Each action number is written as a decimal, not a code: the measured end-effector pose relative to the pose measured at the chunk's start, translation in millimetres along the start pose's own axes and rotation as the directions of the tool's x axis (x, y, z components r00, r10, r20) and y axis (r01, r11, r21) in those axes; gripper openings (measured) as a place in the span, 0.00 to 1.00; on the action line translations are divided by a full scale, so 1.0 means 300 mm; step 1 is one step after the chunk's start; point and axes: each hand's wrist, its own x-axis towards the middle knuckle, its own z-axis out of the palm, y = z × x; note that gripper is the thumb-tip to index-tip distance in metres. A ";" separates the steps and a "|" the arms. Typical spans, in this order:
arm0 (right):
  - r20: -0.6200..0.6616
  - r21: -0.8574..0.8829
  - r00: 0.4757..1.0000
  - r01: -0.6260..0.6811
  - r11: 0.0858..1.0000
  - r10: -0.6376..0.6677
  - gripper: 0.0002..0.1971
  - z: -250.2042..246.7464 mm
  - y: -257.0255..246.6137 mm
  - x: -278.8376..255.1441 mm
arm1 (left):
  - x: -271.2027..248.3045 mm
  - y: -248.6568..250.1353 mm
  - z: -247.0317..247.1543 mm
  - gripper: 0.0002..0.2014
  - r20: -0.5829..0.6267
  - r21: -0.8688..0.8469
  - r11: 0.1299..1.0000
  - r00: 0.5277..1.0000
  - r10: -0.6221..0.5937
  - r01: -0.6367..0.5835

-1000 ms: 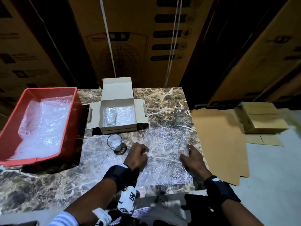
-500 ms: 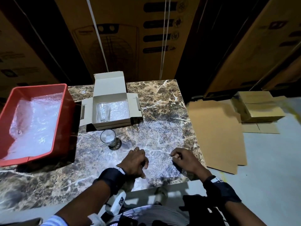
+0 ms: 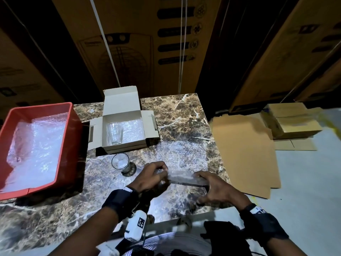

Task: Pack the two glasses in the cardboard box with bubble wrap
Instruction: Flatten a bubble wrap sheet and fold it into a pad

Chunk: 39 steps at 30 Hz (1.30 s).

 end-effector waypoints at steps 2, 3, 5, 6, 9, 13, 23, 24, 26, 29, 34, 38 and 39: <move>-0.077 0.092 0.997 0.008 0.996 -0.001 0.30 -0.016 0.014 0.007 | 0.015 0.015 -0.006 0.04 -0.041 -0.093 0.996 0.999 -0.005 0.001; -0.127 0.100 0.992 0.015 0.995 -0.002 0.21 -0.030 0.014 0.011 | 0.020 0.024 -0.009 0.04 -0.058 -0.142 0.990 0.998 -0.014 0.006; -0.228 0.165 0.974 0.038 0.985 0.000 0.11 -0.058 0.018 0.024 | 0.035 0.028 -0.010 0.06 -0.086 -0.242 0.970 0.996 -0.036 0.014; -0.289 0.211 0.957 0.057 0.976 0.007 0.09 -0.070 0.021 0.034 | 0.046 0.027 -0.012 0.08 -0.106 -0.295 0.955 0.993 -0.046 0.013; -0.458 0.359 0.884 0.087 0.929 0.094 0.05 -0.089 0.020 0.068 | 0.079 0.022 -0.018 0.19 -0.157 -0.438 0.898 0.982 -0.106 0.027; -0.526 0.459 0.833 0.111 0.881 0.169 0.03 -0.110 -0.003 0.122 | 0.108 -0.004 -0.021 0.31 -0.148 -0.546 0.834 0.971 -0.186 0.077; -0.614 0.377 0.761 0.050 0.925 0.209 0.04 -0.184 -0.008 0.273 | 0.201 -0.095 -0.018 0.24 -0.276 -0.266 0.946 0.926 -0.258 0.184; -0.625 0.370 0.753 0.055 0.927 0.205 0.04 -0.193 -0.014 0.285 | 0.208 -0.096 -0.018 0.24 -0.285 -0.252 0.950 0.924 -0.256 0.186; -0.638 0.347 0.746 0.058 0.936 0.190 0.04 -0.204 -0.022 0.310 | 0.214 -0.096 -0.014 0.23 -0.292 -0.215 0.961 0.928 -0.232 0.172; -0.656 0.282 0.730 -0.001 0.959 0.194 0.06 -0.212 -0.011 0.346 | 0.226 -0.098 -0.003 0.25 -0.292 -0.167 0.974 0.936 -0.197 0.154; -0.659 0.230 0.714 -0.108 0.967 0.236 0.04 -0.206 0.018 0.379 | 0.241 -0.113 0.013 0.30 -0.269 -0.073 0.985 0.948 -0.172 0.158; -0.685 0.209 0.699 -0.082 0.975 0.205 0.03 -0.205 0.013 0.378 | 0.235 -0.110 0.015 0.29 -0.282 -0.038 0.993 0.952 -0.121 0.115; -0.697 0.209 0.691 -0.064 0.976 0.194 0.03 -0.205 0.010 0.377 | 0.236 -0.112 0.017 0.29 -0.286 -0.032 0.994 0.952 -0.109 0.104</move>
